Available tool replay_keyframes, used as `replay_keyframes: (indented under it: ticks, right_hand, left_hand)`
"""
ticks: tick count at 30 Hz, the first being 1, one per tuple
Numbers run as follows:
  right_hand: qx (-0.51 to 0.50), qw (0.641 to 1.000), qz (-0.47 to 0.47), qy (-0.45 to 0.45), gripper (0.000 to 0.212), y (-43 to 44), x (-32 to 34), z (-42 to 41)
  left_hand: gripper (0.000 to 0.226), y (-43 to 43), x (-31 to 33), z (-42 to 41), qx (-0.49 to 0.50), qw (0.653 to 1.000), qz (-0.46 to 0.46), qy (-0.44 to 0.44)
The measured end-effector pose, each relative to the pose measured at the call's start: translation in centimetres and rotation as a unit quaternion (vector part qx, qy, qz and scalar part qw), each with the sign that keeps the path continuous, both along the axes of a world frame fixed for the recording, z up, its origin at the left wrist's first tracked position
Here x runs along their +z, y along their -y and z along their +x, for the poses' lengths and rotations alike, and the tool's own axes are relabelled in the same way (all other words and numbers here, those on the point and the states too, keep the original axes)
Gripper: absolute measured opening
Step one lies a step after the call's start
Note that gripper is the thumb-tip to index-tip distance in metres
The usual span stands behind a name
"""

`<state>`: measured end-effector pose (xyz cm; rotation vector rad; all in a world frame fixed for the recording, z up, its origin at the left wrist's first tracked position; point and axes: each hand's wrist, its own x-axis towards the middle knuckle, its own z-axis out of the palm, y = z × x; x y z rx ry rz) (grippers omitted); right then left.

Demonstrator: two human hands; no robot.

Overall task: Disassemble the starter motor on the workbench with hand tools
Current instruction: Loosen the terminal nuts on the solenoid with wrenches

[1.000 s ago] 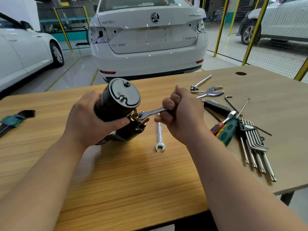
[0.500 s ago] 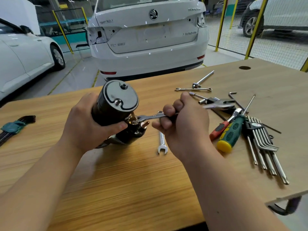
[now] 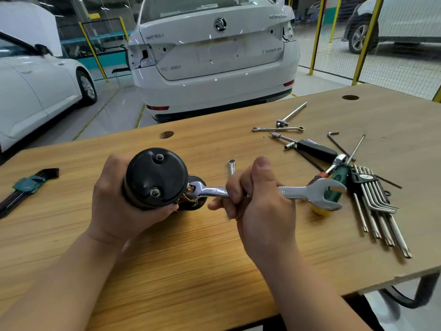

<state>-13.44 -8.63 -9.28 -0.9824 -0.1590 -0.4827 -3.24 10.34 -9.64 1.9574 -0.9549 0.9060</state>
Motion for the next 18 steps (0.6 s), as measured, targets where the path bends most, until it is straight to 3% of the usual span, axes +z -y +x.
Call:
replay_keyframes:
  ticks: [5, 8, 11, 14, 18]
  right_hand:
    - [0.037, 0.999, 0.029, -0.017, 0.053, 1.1, 0.2, 1.6]
    - [0.036, 0.999, -0.006, -0.005, 0.051, 1.8, 1.0, 2.9]
    - [0.057, 0.998, -0.001, -0.002, 0.050, 2.3, 1.4, 3.9]
    - [0.079, 0.997, 0.012, 0.001, 0.048, 2.3, 1.6, 5.0]
    - [0.133, 0.991, -0.006, -0.018, 0.056, 2.8, 2.7, 6.8]
  left_hand:
    - [0.060, 0.0, -0.1, 0.6, 0.010, 1.000, 0.008, 0.003]
    - [0.056, 0.1, 0.0, 1.0, 0.016, 1.000, 0.012, -0.003]
    - [0.070, 0.1, -0.1, 1.3, 0.022, 1.000, 0.011, -0.003]
    - [0.059, -0.2, -0.3, 1.6, 0.015, 1.000, 0.015, 0.013]
    - [0.063, -0.2, -0.3, 1.8, 0.007, 1.000, 0.018, 0.007]
